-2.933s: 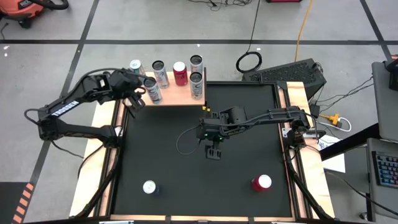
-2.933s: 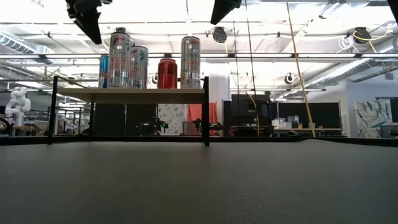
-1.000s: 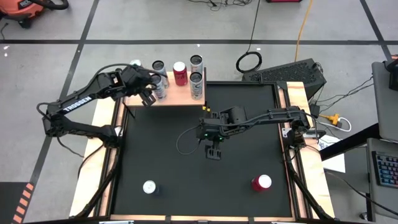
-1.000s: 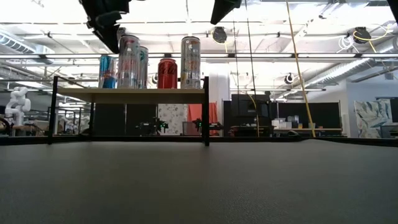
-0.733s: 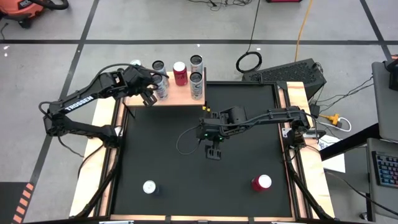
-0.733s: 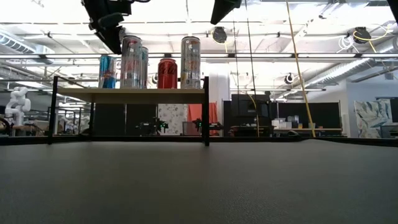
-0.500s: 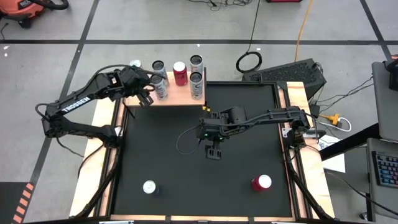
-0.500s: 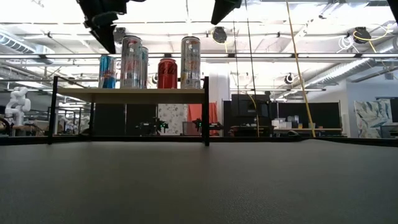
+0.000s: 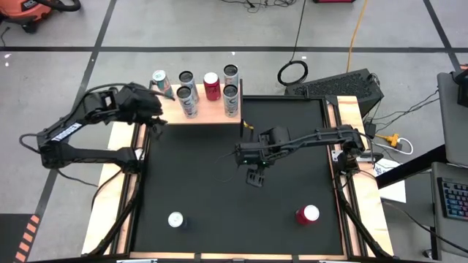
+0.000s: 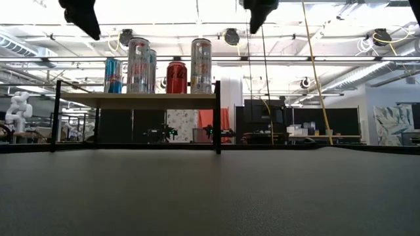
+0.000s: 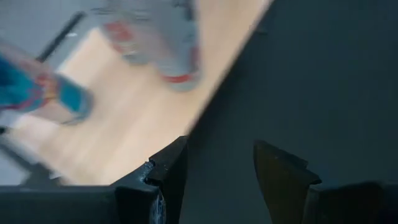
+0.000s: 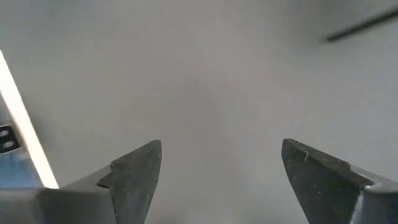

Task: Place canned beverage on shelf
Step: Put the red soda can on the shelf aligned with the other red soda can

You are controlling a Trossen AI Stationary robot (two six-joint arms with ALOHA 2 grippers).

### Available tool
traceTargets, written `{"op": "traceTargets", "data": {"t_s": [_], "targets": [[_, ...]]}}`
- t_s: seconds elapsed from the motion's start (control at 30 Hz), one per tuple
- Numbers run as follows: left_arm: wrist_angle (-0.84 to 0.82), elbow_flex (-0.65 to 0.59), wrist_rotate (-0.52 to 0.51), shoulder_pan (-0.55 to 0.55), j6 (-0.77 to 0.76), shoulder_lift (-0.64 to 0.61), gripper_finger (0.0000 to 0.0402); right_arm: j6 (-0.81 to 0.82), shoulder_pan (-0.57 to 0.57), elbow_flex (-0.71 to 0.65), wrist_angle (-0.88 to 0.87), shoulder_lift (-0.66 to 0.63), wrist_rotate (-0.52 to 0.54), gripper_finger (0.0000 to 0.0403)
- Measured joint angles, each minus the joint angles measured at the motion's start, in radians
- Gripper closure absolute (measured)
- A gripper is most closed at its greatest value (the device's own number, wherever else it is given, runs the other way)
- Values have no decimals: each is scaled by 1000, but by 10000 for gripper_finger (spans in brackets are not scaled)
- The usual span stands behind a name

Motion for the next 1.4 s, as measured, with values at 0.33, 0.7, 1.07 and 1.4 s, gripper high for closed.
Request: {"op": "traceTargets", "data": {"t_s": [0.33,0.7,1.07,1.4], "targets": [[2,0,83,-82,-8,-77,222,181,138,0,-60,-8,36,87],[6,-1,82,-112,-7,-82,222,475,229,0,-60,-8,113,87],[6,-1,82,-112,43,-82,222,668,270,0,-60,-8,119,87],[6,-1,81,-111,82,-82,222,786,275,0,-60,-8,167,87]]}}
